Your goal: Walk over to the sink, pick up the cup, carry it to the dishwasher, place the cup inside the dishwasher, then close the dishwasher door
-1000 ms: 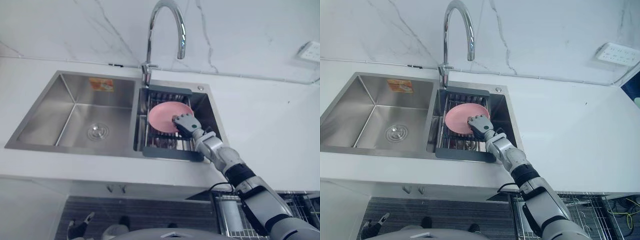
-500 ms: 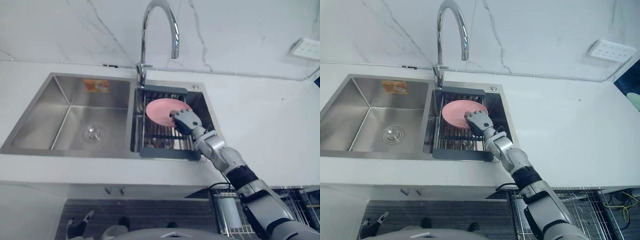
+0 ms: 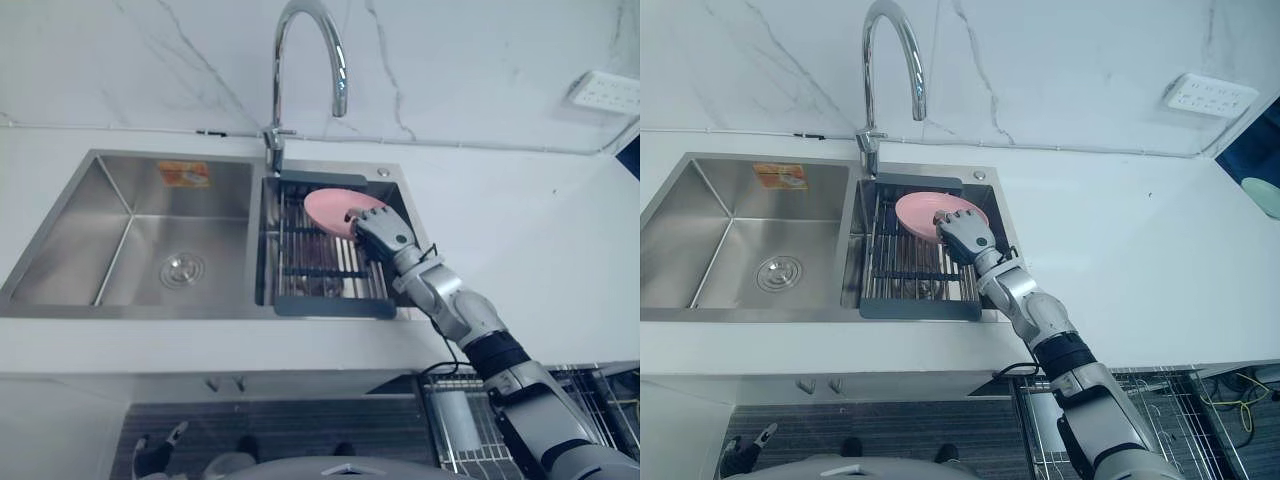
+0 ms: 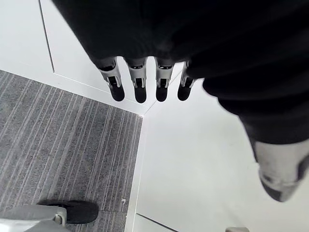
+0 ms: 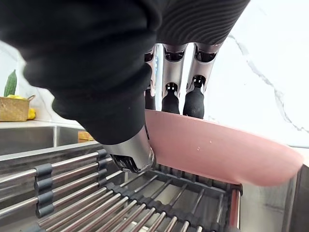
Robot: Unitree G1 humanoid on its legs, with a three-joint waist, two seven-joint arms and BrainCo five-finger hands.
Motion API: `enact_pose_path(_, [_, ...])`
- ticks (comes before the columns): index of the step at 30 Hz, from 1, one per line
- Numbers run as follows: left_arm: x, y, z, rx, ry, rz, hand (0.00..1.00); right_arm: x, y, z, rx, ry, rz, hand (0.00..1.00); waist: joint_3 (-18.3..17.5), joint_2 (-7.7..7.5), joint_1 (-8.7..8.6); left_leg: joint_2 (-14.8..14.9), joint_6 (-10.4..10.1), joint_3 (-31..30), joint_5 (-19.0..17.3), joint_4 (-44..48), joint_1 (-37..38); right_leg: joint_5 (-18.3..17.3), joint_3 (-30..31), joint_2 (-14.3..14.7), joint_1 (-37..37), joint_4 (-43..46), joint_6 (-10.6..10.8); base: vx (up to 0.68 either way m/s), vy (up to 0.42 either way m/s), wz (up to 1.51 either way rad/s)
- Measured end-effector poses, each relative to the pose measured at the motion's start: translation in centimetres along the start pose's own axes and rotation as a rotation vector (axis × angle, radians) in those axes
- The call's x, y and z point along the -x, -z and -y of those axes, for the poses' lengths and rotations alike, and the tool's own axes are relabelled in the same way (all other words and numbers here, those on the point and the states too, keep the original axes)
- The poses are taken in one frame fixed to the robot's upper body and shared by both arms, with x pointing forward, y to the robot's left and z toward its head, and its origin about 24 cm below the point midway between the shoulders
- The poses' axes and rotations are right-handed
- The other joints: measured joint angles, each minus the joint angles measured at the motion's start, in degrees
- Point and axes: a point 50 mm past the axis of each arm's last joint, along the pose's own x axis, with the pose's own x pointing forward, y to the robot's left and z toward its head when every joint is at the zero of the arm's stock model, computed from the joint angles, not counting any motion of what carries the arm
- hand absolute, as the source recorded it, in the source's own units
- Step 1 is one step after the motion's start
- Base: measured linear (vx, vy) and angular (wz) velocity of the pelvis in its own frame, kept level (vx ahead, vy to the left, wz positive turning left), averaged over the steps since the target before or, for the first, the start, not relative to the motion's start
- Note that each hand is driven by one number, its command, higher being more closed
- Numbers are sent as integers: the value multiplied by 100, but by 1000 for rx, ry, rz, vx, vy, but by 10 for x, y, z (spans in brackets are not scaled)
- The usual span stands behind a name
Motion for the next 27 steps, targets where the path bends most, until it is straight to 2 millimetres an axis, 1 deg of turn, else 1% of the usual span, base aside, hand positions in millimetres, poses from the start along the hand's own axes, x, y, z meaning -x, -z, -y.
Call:
enact_pose_path(4, [0,0,0,0,-1,1,0,0,-2,1,-4,3,13,100,-8,15,1,3,0,-1,0,0,-2,4,10,2,0,0,-4,0,0,0])
enact_pose_path(8, [0,1,-1,2,-4,-1,0,3,-9,8,-14,38,44,100,-8,16,-1,4,-1,-4,-1,0,-2,4,17,5,1,-1,-4,0,0,0])
enact_pose_path(14, [0,0,-1,3,-10,1,0,2,-12,9,-15,16,74,100,-9,17,-14,4,-1,-6,0,0,3,5,18,6,-1,-2,-4,0,0,0])
enact_pose_path(21, [0,0,-2,5,-24,2,0,3,-16,14,-10,31,110,100,-27,17,-14,5,0,-8,0,0,6,8,19,7,-1,-3,-5,0,0,0])
enact_pose_path(27, [0,2,-2,6,-28,0,0,1,-25,28,-24,89,160,100,-42,17,-15,5,0,-18,0,0,7,10,19,9,0,-4,-7,0,0,0])
